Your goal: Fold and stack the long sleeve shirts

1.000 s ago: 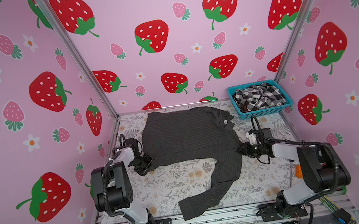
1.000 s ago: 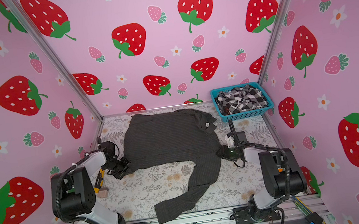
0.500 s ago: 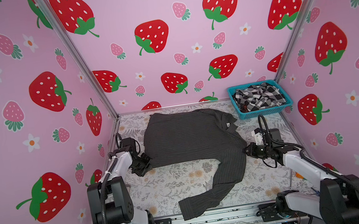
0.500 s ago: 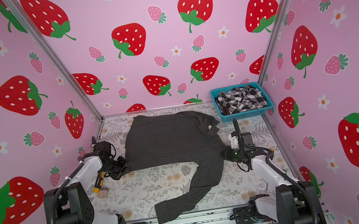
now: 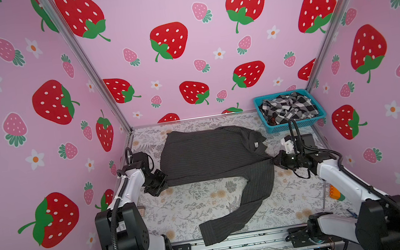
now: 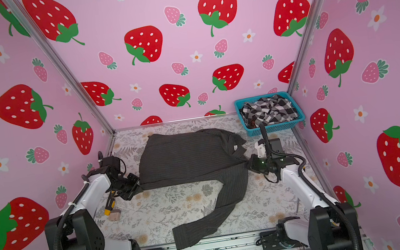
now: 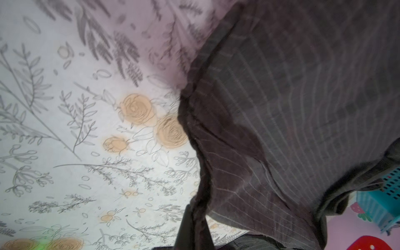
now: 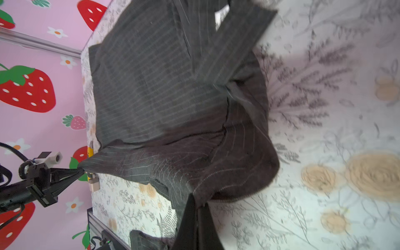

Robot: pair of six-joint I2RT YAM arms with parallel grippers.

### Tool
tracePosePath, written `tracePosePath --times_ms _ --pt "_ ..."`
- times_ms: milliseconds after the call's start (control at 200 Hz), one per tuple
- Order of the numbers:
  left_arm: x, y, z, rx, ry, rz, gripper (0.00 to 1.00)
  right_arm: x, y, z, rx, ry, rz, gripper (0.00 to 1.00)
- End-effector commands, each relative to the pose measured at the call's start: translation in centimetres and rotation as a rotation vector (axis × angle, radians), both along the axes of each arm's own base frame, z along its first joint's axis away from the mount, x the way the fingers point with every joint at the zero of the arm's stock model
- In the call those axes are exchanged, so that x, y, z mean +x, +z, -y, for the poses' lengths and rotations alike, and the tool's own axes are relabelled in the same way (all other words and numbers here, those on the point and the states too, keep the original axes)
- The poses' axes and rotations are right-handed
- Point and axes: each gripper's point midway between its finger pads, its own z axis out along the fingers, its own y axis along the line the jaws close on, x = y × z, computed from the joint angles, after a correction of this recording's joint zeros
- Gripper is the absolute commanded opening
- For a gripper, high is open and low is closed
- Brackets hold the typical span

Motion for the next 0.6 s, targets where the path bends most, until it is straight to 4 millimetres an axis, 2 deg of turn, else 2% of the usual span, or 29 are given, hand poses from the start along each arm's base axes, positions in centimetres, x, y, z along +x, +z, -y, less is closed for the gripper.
tracePosePath --times_ms 0,30,105,285,465,595 --pt "2.6 0.2 -0.5 -0.008 0.018 0.010 0.00 2.7 0.4 -0.9 0.018 0.022 0.003 0.00" --pt "3.3 0.0 -0.6 -0.013 0.019 0.008 0.00 4.0 0.4 -1.1 0.020 0.026 0.018 0.00" --pt "4.6 -0.8 -0.8 -0.016 0.018 0.000 0.00 5.9 -0.1 -1.6 0.030 0.038 0.010 0.00" --pt "6.8 -3.8 -1.1 -0.032 0.006 -0.057 0.00 9.1 -2.3 -2.3 0.040 0.044 -0.026 0.00" --pt "7.5 -5.8 -1.7 -0.016 -0.001 -0.098 0.00 10.5 -5.2 -2.4 0.020 0.044 -0.085 0.00" --pt "7.8 -6.4 -1.7 -0.023 0.003 -0.108 0.00 11.0 -6.3 -2.4 0.014 0.042 -0.097 0.00"
